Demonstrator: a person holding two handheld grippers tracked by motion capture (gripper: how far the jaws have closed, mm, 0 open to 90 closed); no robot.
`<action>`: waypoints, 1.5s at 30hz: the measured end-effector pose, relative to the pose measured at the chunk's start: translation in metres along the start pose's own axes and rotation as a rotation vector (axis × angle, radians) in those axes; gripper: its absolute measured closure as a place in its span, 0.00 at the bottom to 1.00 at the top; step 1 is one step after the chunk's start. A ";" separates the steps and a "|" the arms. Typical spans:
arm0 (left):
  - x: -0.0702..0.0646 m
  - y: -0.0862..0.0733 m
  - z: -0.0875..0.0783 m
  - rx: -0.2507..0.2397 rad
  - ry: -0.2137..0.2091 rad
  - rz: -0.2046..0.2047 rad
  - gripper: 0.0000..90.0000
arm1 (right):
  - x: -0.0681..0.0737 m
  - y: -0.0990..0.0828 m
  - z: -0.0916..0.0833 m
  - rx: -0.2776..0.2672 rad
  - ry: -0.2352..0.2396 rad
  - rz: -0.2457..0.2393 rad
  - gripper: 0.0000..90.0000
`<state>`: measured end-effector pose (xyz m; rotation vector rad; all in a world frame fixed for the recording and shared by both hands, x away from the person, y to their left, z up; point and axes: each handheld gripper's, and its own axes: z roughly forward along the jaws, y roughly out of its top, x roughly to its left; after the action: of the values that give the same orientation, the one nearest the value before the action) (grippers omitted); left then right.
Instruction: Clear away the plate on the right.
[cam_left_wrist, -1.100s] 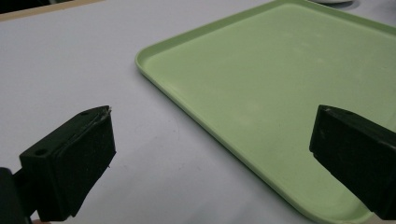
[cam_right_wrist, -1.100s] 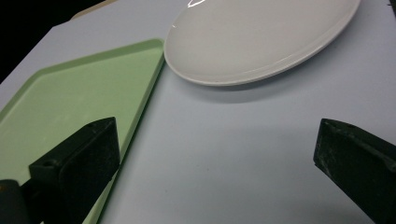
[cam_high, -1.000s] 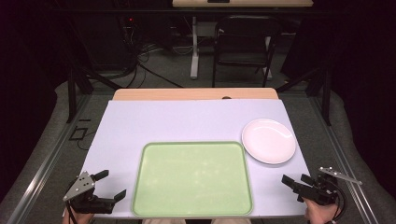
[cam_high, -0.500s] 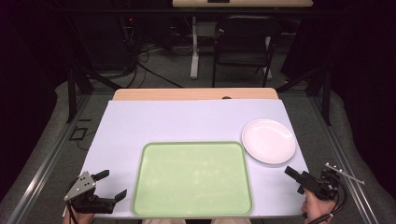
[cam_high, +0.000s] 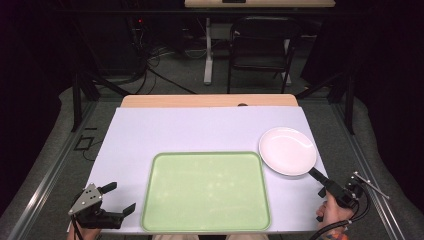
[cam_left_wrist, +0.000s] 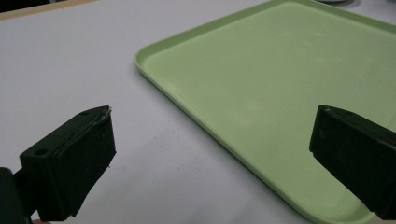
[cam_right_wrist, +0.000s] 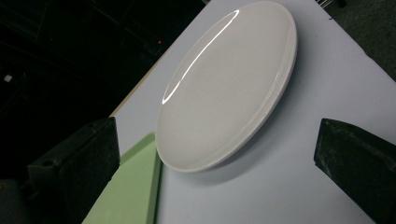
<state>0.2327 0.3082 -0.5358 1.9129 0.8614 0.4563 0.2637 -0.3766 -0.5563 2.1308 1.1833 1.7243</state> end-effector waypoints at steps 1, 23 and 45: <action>0.000 0.000 0.000 0.000 0.000 -0.001 0.00 | 0.000 0.000 0.001 -0.013 0.007 0.010 0.00; 0.000 -0.001 -0.002 -0.008 0.001 -0.006 0.00 | -0.007 -0.011 0.040 -0.150 0.033 0.166 0.05; 0.001 -0.001 -0.002 -0.004 0.003 -0.007 0.01 | -0.016 0.004 0.058 -0.124 -0.120 0.181 0.47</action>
<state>0.2314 0.3107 -0.5360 1.9050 0.8684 0.4560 0.3160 -0.3698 -0.5855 2.2896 0.8538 1.6631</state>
